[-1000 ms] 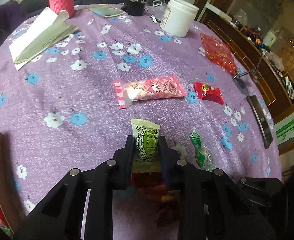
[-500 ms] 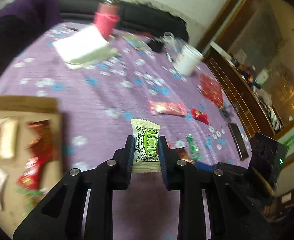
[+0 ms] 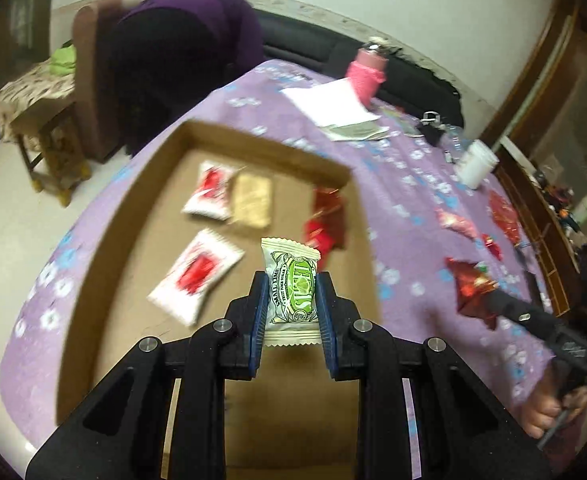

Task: Organize snacks
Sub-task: 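Carry both snacks over the tray and open both grippers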

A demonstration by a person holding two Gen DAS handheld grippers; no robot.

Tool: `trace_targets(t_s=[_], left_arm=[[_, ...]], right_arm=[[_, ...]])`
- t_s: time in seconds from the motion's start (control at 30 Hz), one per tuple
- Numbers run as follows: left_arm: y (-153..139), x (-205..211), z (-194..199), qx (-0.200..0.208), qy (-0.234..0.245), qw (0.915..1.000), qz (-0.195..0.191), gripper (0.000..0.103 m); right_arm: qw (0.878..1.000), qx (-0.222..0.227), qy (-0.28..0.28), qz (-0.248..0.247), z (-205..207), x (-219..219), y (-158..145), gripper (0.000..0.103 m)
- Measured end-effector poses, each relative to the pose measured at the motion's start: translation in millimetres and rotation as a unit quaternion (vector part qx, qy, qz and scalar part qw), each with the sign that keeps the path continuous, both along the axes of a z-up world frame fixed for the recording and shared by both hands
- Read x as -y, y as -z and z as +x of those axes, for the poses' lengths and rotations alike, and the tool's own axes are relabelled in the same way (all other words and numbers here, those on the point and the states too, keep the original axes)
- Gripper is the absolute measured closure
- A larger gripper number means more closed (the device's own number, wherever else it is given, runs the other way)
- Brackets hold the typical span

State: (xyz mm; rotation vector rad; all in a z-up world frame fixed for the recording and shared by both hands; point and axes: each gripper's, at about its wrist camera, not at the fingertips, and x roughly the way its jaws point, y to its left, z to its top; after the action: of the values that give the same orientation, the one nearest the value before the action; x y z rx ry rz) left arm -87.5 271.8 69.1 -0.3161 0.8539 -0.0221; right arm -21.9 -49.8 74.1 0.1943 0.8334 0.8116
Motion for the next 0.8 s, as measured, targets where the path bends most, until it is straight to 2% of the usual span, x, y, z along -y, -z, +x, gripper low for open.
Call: trace_targets(t_s=[0.13,0.37,0.43,0.57,0.8], left_arm=[[18,-21,-9,-0.017,-0.014,0.9997,-0.012,0.08],[33,-38,-13,-0.027,-0.02,0.9991,-0.027,0.08],[33,-43,-15,-0.024,-0.021,0.9988,-0.038,0.08],[30,-52,-20,-0.017,-0.023,0.9975,-0.064,0.08],[10,-48,-31,0.003,-0.017,0.9965,-0.082,0.08]], right_arm=[[0.999,0.002,-0.035,-0.017,-14,-52,-3,0.087],[0.996,-0.021,-0.056,-0.06,-19,-118,25,0.087],[0.996,-0.022,-0.057,-0.072,-18,-129,31,0.087],[0.994,0.003,-0.052,-0.098,-24,-141,33,0.085],[0.993,0.032,-0.044,-0.106,-33,-137,24,0.085]])
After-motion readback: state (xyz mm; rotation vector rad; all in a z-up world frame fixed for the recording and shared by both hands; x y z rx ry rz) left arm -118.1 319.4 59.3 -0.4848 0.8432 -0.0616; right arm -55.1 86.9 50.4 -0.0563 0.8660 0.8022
